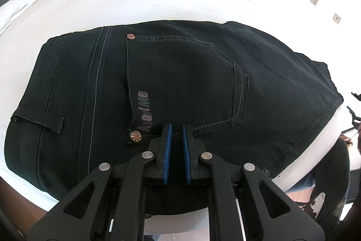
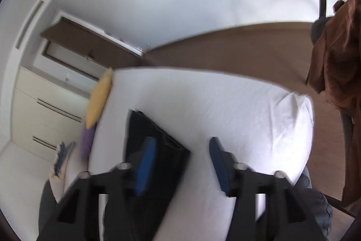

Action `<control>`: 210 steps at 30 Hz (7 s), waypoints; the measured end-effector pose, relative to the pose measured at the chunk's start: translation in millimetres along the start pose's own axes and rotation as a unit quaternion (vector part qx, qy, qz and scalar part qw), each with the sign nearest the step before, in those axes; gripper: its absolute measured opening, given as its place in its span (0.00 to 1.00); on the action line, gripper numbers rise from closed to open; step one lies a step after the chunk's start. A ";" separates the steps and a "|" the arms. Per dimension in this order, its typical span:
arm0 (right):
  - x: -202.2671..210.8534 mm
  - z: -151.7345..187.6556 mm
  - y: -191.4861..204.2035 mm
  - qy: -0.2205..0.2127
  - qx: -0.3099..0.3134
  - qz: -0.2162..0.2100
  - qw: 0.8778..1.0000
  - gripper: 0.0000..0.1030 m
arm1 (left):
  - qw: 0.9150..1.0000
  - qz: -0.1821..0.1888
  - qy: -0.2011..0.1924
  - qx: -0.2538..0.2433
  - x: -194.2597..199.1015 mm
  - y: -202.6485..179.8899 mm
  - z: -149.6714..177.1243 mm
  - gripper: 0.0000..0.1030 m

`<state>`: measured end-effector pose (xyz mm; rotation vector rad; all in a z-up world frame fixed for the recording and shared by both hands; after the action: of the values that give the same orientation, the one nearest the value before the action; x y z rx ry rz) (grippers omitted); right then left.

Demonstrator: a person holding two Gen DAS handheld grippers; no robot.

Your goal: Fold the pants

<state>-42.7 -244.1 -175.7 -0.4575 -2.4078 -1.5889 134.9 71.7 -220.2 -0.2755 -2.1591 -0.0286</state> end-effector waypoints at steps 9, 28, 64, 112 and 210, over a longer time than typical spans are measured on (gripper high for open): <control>-79.9 184.8 145.1 0.257 0.101 -0.146 0.950 0.46 | 1.000 -0.002 -0.010 0.002 11.4 6.1 9.9 0.09; -68.4 243.5 73.6 0.343 0.179 -0.018 0.922 0.03 | 0.997 0.056 -0.052 -0.003 56.1 -47.8 -36.0 0.10; -105.4 -46.4 -8.8 0.010 0.013 0.016 1.000 0.03 | 0.998 0.058 -0.017 0.025 4.6 -52.1 -41.8 0.10; -43.5 -26.2 -24.2 0.011 -0.009 -0.037 0.999 0.57 | 0.985 0.072 -0.061 0.142 6.0 49.5 -63.9 0.10; -83.8 290.7 158.2 0.094 0.715 0.038 0.692 0.11 | 0.951 0.276 0.140 -0.005 -24.7 -178.7 -112.8 0.07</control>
<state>90.7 70.1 -183.9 -0.0249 -2.5069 0.5387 202.9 -121.1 -161.2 -0.8216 -1.7384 0.2281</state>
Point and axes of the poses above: each gripper's, at about its wrist camera, not at the fingertips, and x roughly against the way its jaws point, y to its left, z to its underside, the point moved 9 cm from there along -x, roughly the way its jaws point, and after that the axes turned 8 degrees about -z, right-handed, at the moved point
